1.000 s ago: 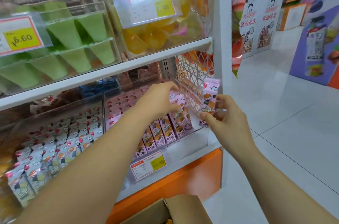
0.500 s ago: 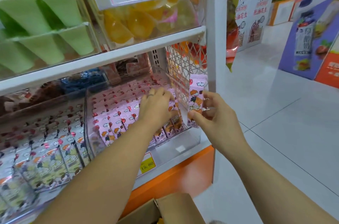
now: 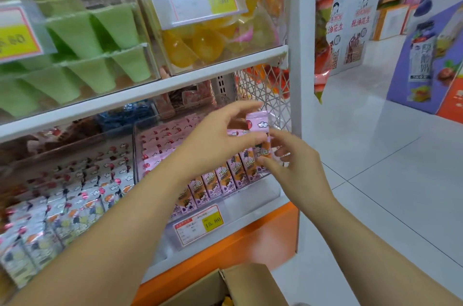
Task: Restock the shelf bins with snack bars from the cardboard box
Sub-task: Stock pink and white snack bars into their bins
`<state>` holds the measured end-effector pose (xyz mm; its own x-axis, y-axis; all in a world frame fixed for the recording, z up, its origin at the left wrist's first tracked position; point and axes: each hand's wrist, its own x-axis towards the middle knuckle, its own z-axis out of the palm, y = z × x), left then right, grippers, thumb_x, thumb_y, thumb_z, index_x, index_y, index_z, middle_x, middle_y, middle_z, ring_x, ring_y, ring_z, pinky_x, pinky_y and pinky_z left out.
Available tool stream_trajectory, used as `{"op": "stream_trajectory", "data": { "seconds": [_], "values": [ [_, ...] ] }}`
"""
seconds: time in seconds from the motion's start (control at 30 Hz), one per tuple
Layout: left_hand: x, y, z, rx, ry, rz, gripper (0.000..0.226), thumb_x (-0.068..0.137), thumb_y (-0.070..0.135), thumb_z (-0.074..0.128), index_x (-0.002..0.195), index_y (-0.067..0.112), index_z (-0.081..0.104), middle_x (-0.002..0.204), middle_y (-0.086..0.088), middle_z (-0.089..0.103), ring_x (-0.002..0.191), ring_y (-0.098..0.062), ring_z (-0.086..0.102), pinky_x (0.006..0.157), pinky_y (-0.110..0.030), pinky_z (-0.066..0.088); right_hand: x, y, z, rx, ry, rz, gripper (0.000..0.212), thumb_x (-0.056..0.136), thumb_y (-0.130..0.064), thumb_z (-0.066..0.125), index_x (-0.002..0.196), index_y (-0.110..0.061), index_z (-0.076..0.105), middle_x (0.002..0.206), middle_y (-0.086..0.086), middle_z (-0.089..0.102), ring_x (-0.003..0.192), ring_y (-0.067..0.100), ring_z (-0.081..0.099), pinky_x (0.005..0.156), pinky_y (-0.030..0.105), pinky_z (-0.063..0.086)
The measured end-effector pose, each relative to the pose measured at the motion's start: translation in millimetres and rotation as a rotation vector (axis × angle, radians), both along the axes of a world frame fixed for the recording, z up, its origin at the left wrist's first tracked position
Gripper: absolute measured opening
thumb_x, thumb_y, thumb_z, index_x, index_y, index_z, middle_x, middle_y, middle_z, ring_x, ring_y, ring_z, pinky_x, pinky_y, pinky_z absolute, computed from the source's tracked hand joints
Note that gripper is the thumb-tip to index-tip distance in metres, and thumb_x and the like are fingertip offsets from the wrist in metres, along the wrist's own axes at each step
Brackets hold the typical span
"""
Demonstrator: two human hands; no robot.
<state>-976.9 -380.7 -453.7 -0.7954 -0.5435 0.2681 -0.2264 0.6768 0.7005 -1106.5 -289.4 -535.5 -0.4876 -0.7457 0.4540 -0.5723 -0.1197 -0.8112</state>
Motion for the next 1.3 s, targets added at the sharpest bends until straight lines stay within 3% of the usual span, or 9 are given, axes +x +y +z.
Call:
{"op": "stream_trajectory", "data": {
  "seconds": [0.07, 0.17, 0.37, 0.47, 0.63, 0.77, 0.97, 1.13, 1.3],
  "values": [
    [-0.3, 4.6, -0.1, -0.111, 0.002, 0.028, 0.033, 0.085, 0.026, 0.069, 0.114, 0.039, 0.056, 0.109, 0.027, 0.058, 0.096, 0.010, 0.058, 0.085, -0.013, 0.048, 2.7, -1.0, 3.0, 0.018, 0.051, -0.006, 0.050, 0.081, -0.018, 0.072, 0.128, -0.029, 0.056, 0.108, -0.017, 0.061, 0.081, -0.006, 0.047, 0.083, 0.010, 0.044],
    [2.3, 7.2, -1.3, -0.143, 0.086, 0.094, 0.029, 0.083, 0.019, 0.071, 0.098, 0.040, 0.058, 0.096, 0.026, 0.061, 0.086, 0.007, 0.059, 0.080, -0.015, 0.048, 8.9, 0.3, 16.4, -0.037, 0.038, 0.041, 0.062, 0.083, -0.017, 0.071, 0.137, -0.032, 0.046, 0.115, -0.020, 0.053, 0.081, -0.014, 0.046, 0.079, 0.006, 0.040],
    [8.4, -8.1, -7.0, -0.008, 0.076, 0.112, 0.018, 0.087, 0.026, 0.066, 0.104, 0.034, 0.063, 0.103, 0.020, 0.065, 0.088, 0.003, 0.064, 0.081, -0.018, 0.052, -5.6, -4.5, 28.9, -0.012, 0.170, 0.062, 0.042, 0.081, -0.015, 0.071, 0.118, -0.027, 0.058, 0.088, -0.028, 0.054, 0.078, -0.009, 0.051, 0.070, 0.010, 0.039],
    [6.1, -35.9, -25.8, -0.136, -0.083, 0.259, 0.025, 0.092, 0.029, 0.061, 0.116, 0.031, 0.062, 0.114, 0.015, 0.063, 0.098, -0.002, 0.060, 0.089, -0.022, 0.047, -17.2, -5.4, 24.7, 0.003, 0.136, 0.016, 0.048, 0.083, -0.016, 0.071, 0.126, -0.027, 0.053, 0.099, -0.020, 0.058, 0.088, 0.002, 0.055, 0.083, 0.022, 0.045],
    [-19.6, -58.5, -57.9, -0.451, -0.432, 0.314, 0.046, 0.090, 0.042, 0.060, 0.134, 0.031, 0.049, 0.136, 0.006, 0.051, 0.123, -0.019, 0.049, 0.101, -0.043, 0.040, -21.0, -13.0, 16.7, 0.011, 0.232, -0.011, 0.046, 0.086, -0.013, 0.066, 0.127, -0.027, 0.051, 0.103, -0.023, 0.049, 0.086, 0.001, 0.047, 0.079, 0.016, 0.036],
    [-35.5, -64.4, -73.0, -0.573, -0.565, 0.390, 0.062, 0.082, 0.057, 0.060, 0.135, 0.029, 0.046, 0.135, 0.003, 0.048, 0.124, -0.021, 0.046, 0.097, -0.039, 0.033, -25.2, -21.5, 9.3, 0.035, 0.281, -0.011, 0.042, 0.086, -0.013, 0.066, 0.124, -0.025, 0.054, 0.107, -0.017, 0.053, 0.088, -0.002, 0.040, 0.076, 0.003, 0.032],
    [-31.6, -62.9, -84.7, -0.616, -0.508, 0.392, 0.057, 0.081, 0.055, 0.062, 0.130, 0.029, 0.049, 0.129, 0.005, 0.049, 0.122, -0.019, 0.044, 0.100, -0.036, 0.027, -25.5, -30.5, 7.4, 0.014, 0.330, -0.044, 0.043, 0.085, -0.012, 0.066, 0.124, -0.024, 0.055, 0.108, -0.011, 0.057, 0.090, 0.003, 0.041, 0.073, 0.006, 0.031],
    [-25.9, -53.3, -83.1, -0.533, -0.484, 0.311, 0.051, 0.085, 0.047, 0.064, 0.128, 0.028, 0.043, 0.123, 0.007, 0.060, 0.110, -0.018, 0.055, 0.097, -0.034, 0.024, -18.5, -30.3, 5.6, -0.025, 0.292, -0.056, 0.044, 0.086, -0.012, 0.064, 0.128, -0.023, 0.053, 0.121, -0.006, 0.058, 0.098, 0.006, 0.044, 0.085, 0.015, 0.033],
    [-15.0, -52.7, -75.7, -0.563, -0.470, 0.324, 0.055, 0.085, 0.047, 0.064, 0.131, 0.026, 0.043, 0.130, 0.007, 0.057, 0.116, -0.018, 0.052, 0.101, -0.032, 0.022, -16.6, -35.5, 6.9, 0.049, 0.346, -0.063, 0.044, 0.085, -0.010, 0.064, 0.127, -0.021, 0.055, 0.119, -0.005, 0.058, 0.104, 0.008, 0.045, 0.089, 0.019, 0.031]
  ]
}}
